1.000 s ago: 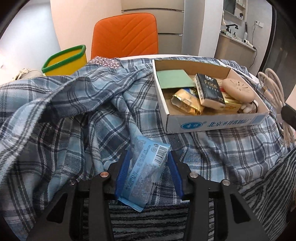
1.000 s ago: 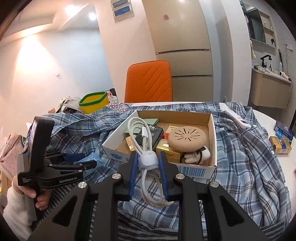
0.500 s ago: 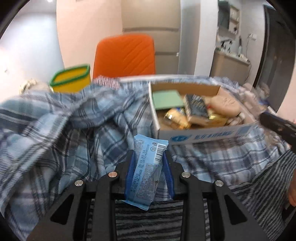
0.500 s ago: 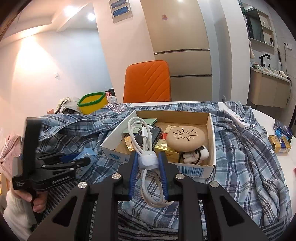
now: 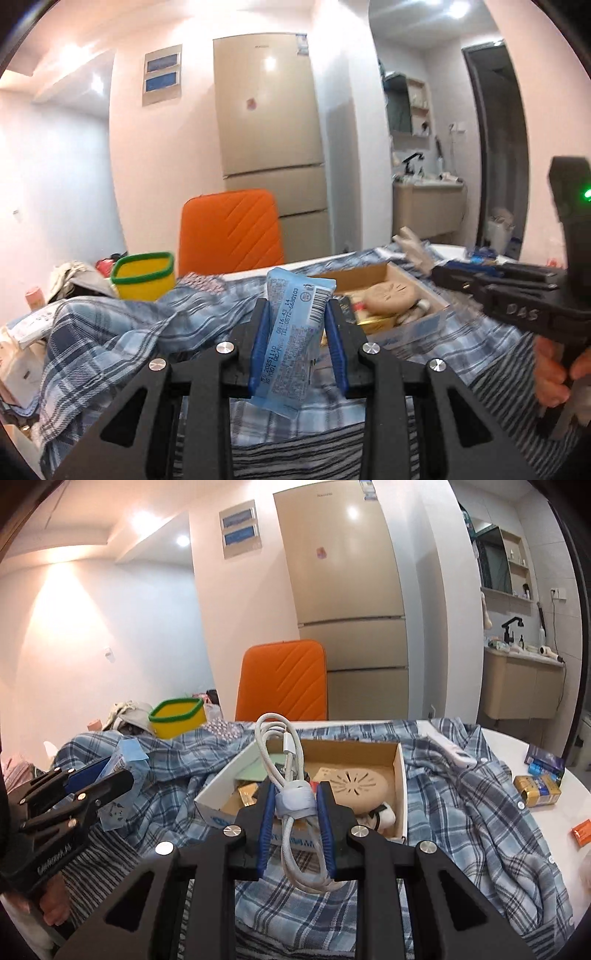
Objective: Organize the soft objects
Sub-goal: 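Lift the cable bundle and snack bar and carry them over the box, then lower both items into the box and open both tools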
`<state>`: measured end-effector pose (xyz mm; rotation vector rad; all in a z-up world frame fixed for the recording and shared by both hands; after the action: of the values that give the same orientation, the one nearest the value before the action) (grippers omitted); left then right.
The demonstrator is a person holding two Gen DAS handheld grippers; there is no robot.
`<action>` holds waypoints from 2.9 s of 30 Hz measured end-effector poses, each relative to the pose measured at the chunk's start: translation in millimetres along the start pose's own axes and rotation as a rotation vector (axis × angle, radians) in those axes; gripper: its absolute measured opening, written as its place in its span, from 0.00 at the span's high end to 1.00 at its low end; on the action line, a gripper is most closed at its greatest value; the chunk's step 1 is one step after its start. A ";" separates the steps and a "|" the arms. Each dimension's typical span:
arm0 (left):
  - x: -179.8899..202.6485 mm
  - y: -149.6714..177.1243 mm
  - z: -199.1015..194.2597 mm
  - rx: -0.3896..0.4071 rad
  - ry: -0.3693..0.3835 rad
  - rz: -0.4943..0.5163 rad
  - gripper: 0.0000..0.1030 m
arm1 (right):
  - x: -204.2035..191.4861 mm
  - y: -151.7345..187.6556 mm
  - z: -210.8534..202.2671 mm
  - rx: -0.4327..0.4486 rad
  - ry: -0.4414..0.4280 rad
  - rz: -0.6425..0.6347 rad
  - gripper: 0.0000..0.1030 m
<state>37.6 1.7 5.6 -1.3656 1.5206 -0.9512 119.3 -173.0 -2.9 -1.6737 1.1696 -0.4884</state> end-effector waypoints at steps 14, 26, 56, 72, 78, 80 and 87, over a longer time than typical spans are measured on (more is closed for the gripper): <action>25.9 -52.4 -3.7 0.208 0.055 -0.074 0.72 | 2.8 -43.2 -23.9 0.193 0.082 -0.058 0.76; 30.2 -68.7 44.4 0.315 0.004 -0.126 0.72 | 29.0 -70.4 1.3 0.237 0.172 -0.024 0.76; 28.1 -24.4 105.9 0.071 0.000 -0.130 0.72 | 57.3 -10.1 127.8 -0.153 0.027 0.124 0.76; 26.4 -19.8 127.7 -0.024 0.008 -0.130 0.72 | 78.4 -11.9 117.9 -0.165 0.183 0.183 0.59; 29.2 -5.2 155.1 -0.173 0.029 -0.124 0.72 | 91.3 -13.6 106.6 -0.165 0.240 0.197 0.59; 29.4 -1.2 161.1 -0.209 0.041 -0.128 0.72 | 90.4 -14.2 105.6 -0.164 0.238 0.191 0.59; 30.9 4.2 167.5 -0.264 0.053 -0.136 0.72 | 84.8 -15.0 104.1 -0.163 0.232 0.165 0.59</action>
<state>192.7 -27.6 -58.7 -1.6595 1.6550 -0.8983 243.7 -194.8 -50.8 -1.6717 1.5392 -0.5048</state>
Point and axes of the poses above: each gripper's, at about its wrist camera, not at the fingertips, and z roughly the way its jaws point, x to its right, y to its underside, the point moved 4 cm from there along z, roughly the way its jaws point, and after that the axes turned 6 degrees about -y, right-handed, at the moved point
